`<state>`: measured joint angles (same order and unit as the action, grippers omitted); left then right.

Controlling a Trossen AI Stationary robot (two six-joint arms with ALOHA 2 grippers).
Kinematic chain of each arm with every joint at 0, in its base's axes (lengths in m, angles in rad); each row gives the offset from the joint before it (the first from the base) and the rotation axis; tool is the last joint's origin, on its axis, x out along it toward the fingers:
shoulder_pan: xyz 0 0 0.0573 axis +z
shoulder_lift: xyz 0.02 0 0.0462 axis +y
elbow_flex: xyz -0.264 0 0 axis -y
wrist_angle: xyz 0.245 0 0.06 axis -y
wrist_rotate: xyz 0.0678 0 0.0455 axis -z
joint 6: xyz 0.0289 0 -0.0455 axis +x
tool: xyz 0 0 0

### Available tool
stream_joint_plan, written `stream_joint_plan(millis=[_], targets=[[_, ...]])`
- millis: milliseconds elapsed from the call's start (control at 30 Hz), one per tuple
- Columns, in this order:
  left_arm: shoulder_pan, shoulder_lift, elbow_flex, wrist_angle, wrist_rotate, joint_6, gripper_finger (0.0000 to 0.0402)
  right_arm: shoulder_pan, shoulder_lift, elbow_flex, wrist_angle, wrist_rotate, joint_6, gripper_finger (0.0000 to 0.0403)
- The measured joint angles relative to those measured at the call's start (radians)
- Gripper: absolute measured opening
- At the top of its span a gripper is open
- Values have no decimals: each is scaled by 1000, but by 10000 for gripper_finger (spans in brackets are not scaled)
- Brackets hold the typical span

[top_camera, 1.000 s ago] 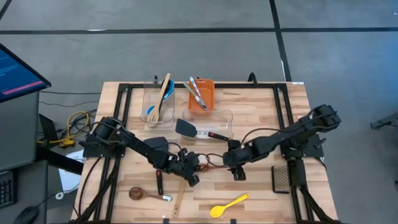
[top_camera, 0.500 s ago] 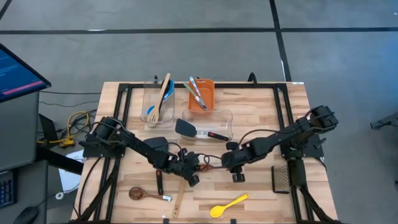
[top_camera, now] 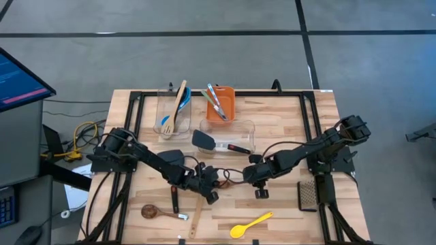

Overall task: Pick & Place Kitchen Items
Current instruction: Put the top dark brown spoon into the top transparent bin

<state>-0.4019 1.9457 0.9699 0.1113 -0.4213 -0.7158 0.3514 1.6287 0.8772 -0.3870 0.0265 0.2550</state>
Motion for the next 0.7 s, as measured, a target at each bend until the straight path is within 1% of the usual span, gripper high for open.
stream_joint_plan(millis=[100, 200, 300, 433, 533, 700], targets=[[0, -5, -1, 1, 0, 1, 2, 0, 0, 0, -2, 0, 0, 28], [0, -22, -2, 10, 1, 32, 2, 0, 0, 0, -3, -1, 1, 28], [-2, -67, -1, 24, 9, 79, 2, 0, 0, -1, 0, -1, 8, 28], [-8, -160, -2, 22, 9, 172, 2, 2, 0, -1, 3, -1, 8, 28], [-11, -246, -2, 17, 2, 271, 2, 3, 0, -1, 6, -2, 8, 28], [-13, -384, -1, -44, -68, 381, 2, 18, 0, 28, -9, -3, 7, 28]])
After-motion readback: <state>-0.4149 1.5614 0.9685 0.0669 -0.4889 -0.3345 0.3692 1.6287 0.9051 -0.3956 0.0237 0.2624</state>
